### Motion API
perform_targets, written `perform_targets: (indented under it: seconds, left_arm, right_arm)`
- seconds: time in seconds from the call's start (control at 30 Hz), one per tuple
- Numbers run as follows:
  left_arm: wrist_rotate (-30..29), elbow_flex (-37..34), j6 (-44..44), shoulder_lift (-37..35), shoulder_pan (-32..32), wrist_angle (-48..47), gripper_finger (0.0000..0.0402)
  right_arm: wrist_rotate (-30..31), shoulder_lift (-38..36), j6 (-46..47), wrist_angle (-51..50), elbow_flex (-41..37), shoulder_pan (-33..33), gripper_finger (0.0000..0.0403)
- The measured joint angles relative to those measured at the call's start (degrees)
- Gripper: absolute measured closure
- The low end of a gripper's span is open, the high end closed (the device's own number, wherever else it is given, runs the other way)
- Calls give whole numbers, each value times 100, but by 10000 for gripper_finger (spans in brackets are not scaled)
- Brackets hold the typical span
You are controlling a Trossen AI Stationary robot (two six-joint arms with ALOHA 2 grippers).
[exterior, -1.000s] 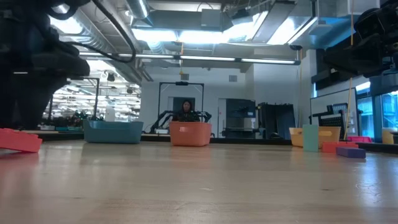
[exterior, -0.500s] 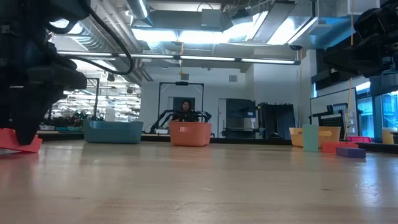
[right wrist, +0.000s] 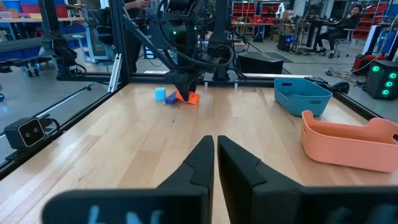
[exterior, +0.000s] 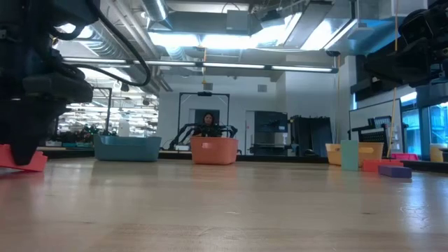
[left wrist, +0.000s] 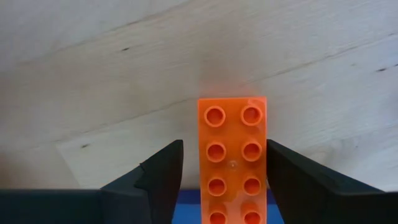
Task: Sort & place blocks by color
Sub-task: Put the bottom left orange gamepiece into the blue bin
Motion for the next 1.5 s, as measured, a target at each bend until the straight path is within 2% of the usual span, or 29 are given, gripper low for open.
perform_targets:
  seconds: [0.27,0.47,0.57,0.73,0.83,0.9,1.0,1.1,1.17,1.27,1.5]
  left_arm:
    - [-17,2,3,0,0,0,269]
    - [-148,31,622,-295,84,-24,272]
    - [-754,183,1162,-888,205,-142,272]
    - [-2344,478,2412,-2275,614,-114,272]
    - [-3103,633,3594,-3147,959,250,272]
    - [-3336,673,4568,-3679,1201,709,272]
    - [-3217,678,6096,-4379,1505,1773,272]
    - [-2698,691,7383,-4773,1695,2833,272]
    - [-2305,691,7907,-4851,1758,3311,272]
    - [-1964,691,8264,-4835,1746,3640,272]
    - [-1868,678,8399,-4476,1623,3824,272]
  right_arm:
    - [-1,0,0,0,0,0,377]
    - [0,-1,0,0,0,0,377]
    - [-1,0,0,0,0,0,377]
    - [-1,-1,0,0,0,0,377]
    - [-1,-1,0,-2,-1,0,377]
    - [-1,-2,0,-2,0,0,377]
    - [-1,-2,0,-1,0,0,377]
    - [-1,-2,0,0,0,0,377]
    - [-1,-2,0,-2,0,0,377]
    - [-1,0,0,-2,0,0,377]
    - [-1,-2,0,-1,0,0,377]
